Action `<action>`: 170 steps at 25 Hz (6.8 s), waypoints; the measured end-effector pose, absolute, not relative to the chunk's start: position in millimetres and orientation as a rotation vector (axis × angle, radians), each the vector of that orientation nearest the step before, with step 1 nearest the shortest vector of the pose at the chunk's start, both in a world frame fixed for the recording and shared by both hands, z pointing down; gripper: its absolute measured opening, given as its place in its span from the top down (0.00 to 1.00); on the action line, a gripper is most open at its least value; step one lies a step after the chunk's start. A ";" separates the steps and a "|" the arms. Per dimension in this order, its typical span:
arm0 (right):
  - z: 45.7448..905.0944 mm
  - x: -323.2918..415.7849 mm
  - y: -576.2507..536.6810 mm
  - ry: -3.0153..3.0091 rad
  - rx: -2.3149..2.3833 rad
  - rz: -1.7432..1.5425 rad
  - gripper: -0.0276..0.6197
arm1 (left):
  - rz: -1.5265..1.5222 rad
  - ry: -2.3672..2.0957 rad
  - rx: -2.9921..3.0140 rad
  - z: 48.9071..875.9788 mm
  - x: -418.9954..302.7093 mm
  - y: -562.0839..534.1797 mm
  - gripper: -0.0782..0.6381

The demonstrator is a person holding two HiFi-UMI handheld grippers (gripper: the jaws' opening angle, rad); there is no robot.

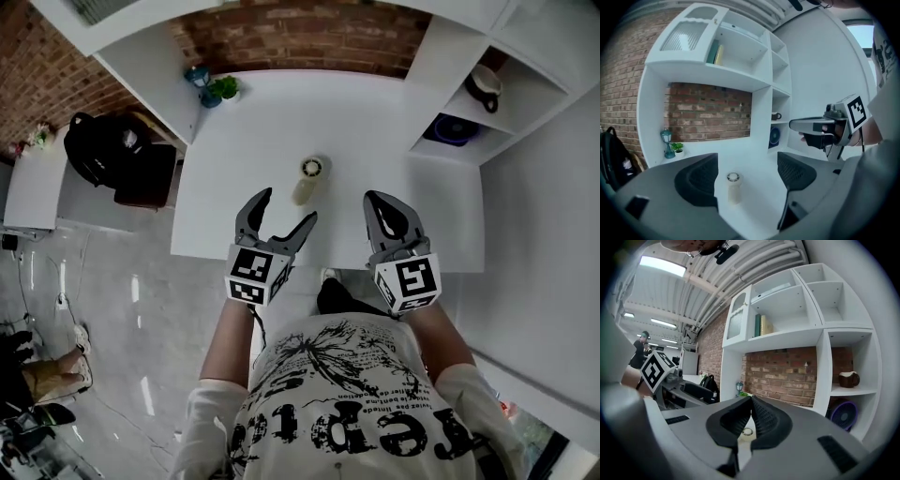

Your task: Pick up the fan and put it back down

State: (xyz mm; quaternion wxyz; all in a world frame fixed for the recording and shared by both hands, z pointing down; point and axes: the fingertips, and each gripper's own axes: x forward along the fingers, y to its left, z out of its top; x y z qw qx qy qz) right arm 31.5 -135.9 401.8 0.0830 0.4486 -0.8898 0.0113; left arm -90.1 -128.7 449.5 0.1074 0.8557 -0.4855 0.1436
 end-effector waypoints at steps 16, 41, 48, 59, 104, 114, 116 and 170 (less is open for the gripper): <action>486.6 61.6 -279.3 -2.575 1.339 0.195 0.94 | 0.901 -1.161 2.240 625.8 -56.7 -279.0 0.36; 499.2 73.8 -291.0 -2.479 1.423 0.251 0.93 | 1.153 -1.057 2.082 698.0 -57.6 -300.7 0.36; 486.0 66.8 -279.8 -2.455 1.464 0.216 0.94 | 1.113 -1.041 2.159 674.5 -59.8 -296.4 0.36; 434.4 29.2 -251.0 -2.465 1.536 0.118 0.93 | 0.877 -1.155 2.414 558.2 -90.2 -286.6 0.36; 373.7 -15.2 -238.3 -2.608 1.525 -0.016 0.93 | 0.322 -1.395 2.728 395.9 -155.1 -260.6 0.36; 423.3 8.4 -265.8 -2.528 1.535 0.175 0.93 | 0.644 -1.225 2.522 524.0 -122.1 -292.7 0.36; 434.2 10.8 -271.1 -2.514 1.526 0.198 0.93 | 0.707 -1.199 2.468 551.7 -118.4 -296.4 0.36; 428.8 9.4 -284.0 -2.495 1.559 0.186 0.93 | 0.523 -1.275 2.557 468.7 -128.8 -299.2 0.68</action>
